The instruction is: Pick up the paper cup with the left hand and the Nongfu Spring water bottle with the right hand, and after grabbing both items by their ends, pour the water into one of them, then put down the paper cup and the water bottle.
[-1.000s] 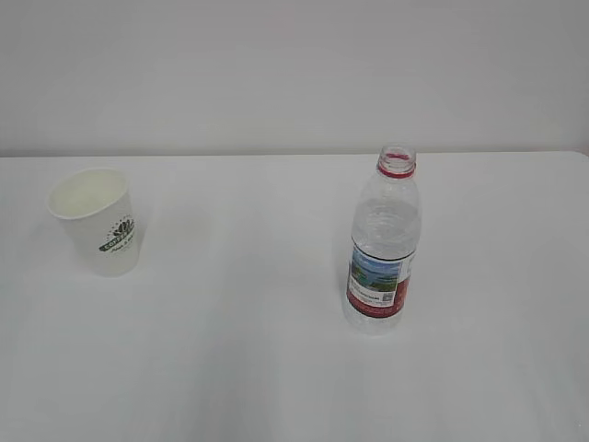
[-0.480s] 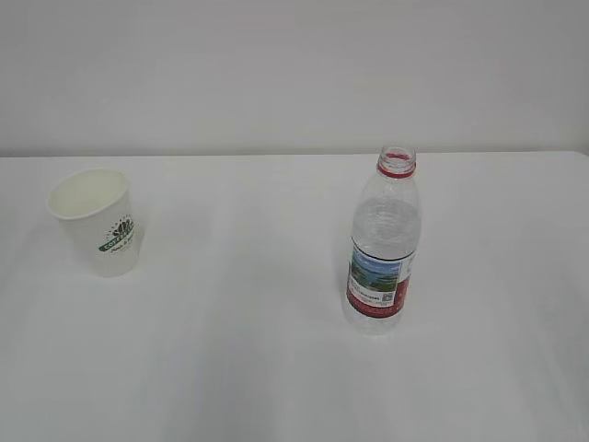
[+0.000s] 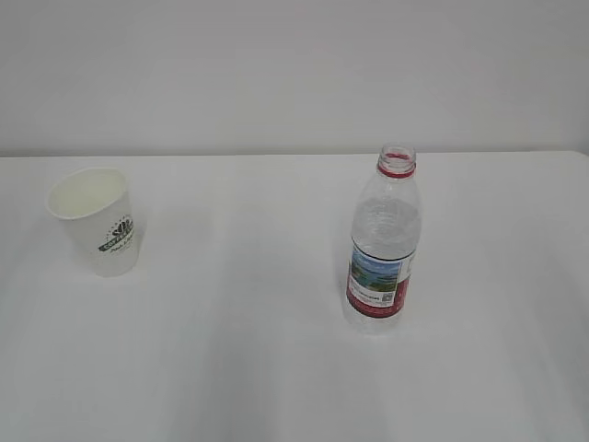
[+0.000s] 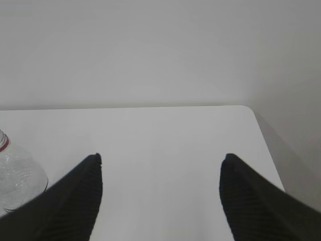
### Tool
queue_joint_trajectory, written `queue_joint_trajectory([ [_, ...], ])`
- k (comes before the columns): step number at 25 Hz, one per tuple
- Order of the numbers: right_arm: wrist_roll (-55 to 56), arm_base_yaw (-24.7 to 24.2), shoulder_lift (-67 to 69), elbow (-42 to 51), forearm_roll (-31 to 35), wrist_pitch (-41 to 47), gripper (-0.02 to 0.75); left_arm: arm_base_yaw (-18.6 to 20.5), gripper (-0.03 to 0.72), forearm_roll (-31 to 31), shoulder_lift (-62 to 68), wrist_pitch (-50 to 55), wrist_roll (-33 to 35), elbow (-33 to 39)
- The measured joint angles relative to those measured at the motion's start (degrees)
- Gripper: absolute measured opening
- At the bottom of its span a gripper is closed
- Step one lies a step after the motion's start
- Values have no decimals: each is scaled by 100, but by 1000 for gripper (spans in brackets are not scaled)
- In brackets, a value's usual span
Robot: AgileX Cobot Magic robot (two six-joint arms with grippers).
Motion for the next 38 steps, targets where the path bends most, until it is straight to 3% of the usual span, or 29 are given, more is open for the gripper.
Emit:
queue_joint_trajectory([
  [38, 0, 0, 1988, -673, -489, -1906, 550, -58, 343, 14, 1657, -2116, 0, 0],
])
